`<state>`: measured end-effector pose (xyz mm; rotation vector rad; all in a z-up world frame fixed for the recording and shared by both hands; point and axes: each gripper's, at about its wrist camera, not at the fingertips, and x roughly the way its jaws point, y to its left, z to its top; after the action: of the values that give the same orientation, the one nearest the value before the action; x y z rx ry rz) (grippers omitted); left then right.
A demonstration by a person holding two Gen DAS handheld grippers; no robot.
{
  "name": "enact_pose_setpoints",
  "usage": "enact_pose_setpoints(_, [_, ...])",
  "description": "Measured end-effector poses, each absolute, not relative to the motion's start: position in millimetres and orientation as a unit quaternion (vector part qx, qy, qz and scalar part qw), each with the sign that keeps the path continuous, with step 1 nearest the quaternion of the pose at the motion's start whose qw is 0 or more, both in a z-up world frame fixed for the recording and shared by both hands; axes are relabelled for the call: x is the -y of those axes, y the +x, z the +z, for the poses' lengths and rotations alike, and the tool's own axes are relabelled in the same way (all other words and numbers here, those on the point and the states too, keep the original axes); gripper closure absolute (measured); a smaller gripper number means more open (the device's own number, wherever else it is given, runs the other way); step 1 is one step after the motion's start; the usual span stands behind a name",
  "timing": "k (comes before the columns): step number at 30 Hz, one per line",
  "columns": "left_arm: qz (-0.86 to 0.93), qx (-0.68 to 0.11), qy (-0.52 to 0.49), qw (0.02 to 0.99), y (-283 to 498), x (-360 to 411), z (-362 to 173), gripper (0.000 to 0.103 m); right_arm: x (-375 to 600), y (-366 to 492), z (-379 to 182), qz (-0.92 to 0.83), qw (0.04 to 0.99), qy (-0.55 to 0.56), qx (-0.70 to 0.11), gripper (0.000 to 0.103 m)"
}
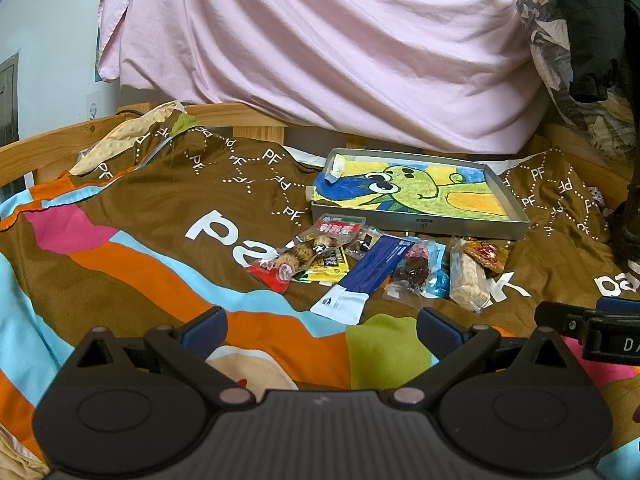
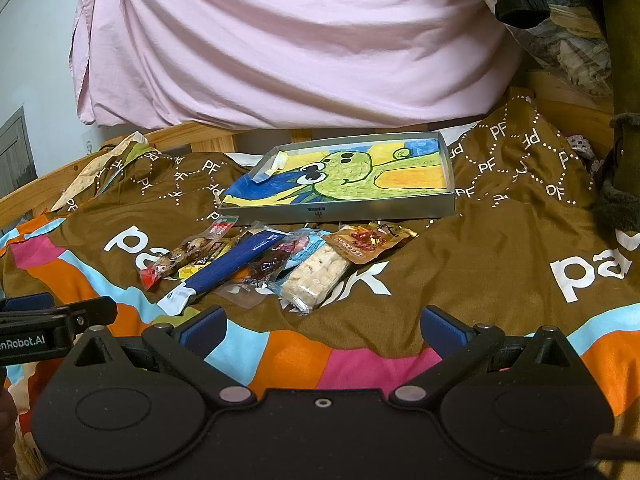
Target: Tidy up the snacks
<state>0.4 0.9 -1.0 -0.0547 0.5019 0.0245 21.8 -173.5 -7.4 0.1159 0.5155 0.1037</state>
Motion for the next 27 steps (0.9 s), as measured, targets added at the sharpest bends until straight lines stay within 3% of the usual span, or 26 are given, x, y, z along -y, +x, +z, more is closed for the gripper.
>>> enact_pose_setpoints(27, [0.024, -0.237, -0.030, 0.971, 1.1, -3.6, -3.5, 0.000, 163.8, 30.2, -4.7, 0.068, 0.965, 0.044, -0.249, 0.001])
